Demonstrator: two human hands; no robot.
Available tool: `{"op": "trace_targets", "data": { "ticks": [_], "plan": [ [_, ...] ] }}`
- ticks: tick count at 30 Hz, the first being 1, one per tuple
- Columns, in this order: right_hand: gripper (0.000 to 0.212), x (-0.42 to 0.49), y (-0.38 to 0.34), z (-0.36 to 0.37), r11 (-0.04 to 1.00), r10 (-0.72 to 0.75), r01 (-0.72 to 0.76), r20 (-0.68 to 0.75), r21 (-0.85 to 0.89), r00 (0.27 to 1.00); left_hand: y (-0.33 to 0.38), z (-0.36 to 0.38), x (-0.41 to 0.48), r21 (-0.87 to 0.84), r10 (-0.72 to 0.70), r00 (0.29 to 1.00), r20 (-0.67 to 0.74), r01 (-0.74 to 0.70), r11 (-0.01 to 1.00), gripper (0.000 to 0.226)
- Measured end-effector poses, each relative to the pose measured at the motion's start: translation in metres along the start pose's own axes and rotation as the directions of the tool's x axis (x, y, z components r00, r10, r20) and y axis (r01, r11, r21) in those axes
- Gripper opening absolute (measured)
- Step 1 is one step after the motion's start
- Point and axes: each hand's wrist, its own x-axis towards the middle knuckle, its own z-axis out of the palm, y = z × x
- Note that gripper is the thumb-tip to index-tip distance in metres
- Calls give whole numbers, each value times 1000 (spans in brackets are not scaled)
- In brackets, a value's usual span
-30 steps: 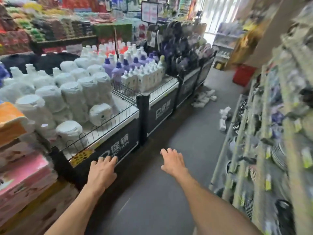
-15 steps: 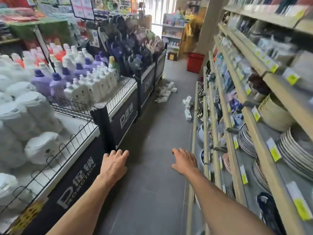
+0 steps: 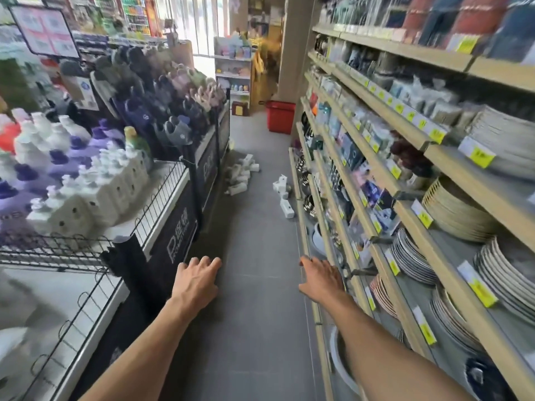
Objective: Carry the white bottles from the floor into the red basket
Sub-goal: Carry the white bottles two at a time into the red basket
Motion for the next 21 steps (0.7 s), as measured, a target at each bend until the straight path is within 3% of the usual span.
{"op": "trace_targets", "data": {
  "ticks": [6, 21],
  "plan": [
    [53, 60, 5, 0, 999, 30, -31, 24, 25, 999, -4, 2, 69, 5, 38, 999, 3, -38, 999, 44],
    [51, 253, 25, -28, 994, 2, -5, 28, 107, 1000, -26, -18, 242, 50, -30, 999, 30, 28, 998, 57]
  ]
}}
